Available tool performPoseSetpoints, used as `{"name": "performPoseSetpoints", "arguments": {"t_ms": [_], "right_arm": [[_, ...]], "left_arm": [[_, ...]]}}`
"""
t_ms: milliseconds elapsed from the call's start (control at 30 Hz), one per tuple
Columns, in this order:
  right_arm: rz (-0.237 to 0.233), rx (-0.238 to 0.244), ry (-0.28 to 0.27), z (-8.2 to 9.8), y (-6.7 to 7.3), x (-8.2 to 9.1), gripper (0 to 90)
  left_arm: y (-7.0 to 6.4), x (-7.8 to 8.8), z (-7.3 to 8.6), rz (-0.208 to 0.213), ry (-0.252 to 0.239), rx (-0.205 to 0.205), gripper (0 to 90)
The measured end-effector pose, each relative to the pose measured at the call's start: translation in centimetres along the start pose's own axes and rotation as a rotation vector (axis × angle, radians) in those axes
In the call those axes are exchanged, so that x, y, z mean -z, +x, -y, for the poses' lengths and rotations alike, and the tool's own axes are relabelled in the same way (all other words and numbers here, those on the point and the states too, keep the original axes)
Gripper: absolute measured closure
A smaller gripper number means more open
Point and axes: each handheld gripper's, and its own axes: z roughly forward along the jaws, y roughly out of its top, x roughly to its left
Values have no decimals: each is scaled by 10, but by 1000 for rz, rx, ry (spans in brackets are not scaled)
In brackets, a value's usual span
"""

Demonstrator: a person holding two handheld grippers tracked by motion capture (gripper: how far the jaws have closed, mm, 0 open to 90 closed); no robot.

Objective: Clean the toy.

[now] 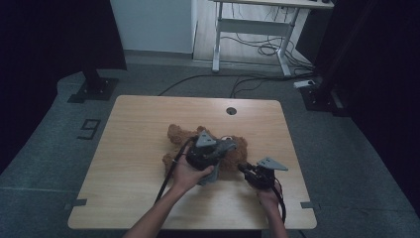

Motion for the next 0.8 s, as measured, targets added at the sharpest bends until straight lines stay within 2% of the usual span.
{"name": "performPoseSetpoints", "arguments": {"t_ms": [33, 67, 100, 167, 333, 500, 567, 600, 633, 667, 700, 733, 767, 800], "right_arm": [[-6, -2, -3, 0, -1, 0, 731], [-6, -2, -3, 0, -1, 0, 731], [-8, -4, -5, 1, -2, -1, 732], [-9, -2, -4, 1, -3, -1, 738], [0, 15, 9, 2, -4, -1, 752], [-6, 10, 10, 3, -6, -1, 754], [-7, 13, 13, 4, -6, 0, 755], [-6, 13, 13, 4, -6, 0, 754], [-7, 12, 14, 4, -6, 0, 754], [-7, 12, 14, 4, -6, 0, 754], [-9, 9, 10, 4, -6, 0, 755], [-10, 7, 9, 4, -6, 0, 755], [-10, 6, 7, 4, -6, 1, 755], [-10, 6, 7, 4, -6, 1, 755]], "left_arm": [[-6, -17, 5, 11, 30, -3, 759], [-6, -17, 5, 11, 30, -3, 759], [-10, -33, 12, 8, 69, -18, 759], [-11, -44, 21, -4, 98, -24, 758], [-5, -47, 34, -11, 83, 0, 759], [4, -33, 45, -51, 67, 5, 760], [16, -18, 53, -78, 58, 20, 759], [16, -18, 53, -78, 58, 20, 760], [26, -6, 59, -87, 48, 42, 759], [26, -6, 59, -87, 48, 42, 760], [36, 7, 65, -83, 31, 67, 761], [36, 7, 65, -83, 31, 67, 760], [41, 19, 69, -91, 14, 69, 760], [41, 19, 69, -91, 14, 69, 760]]}}
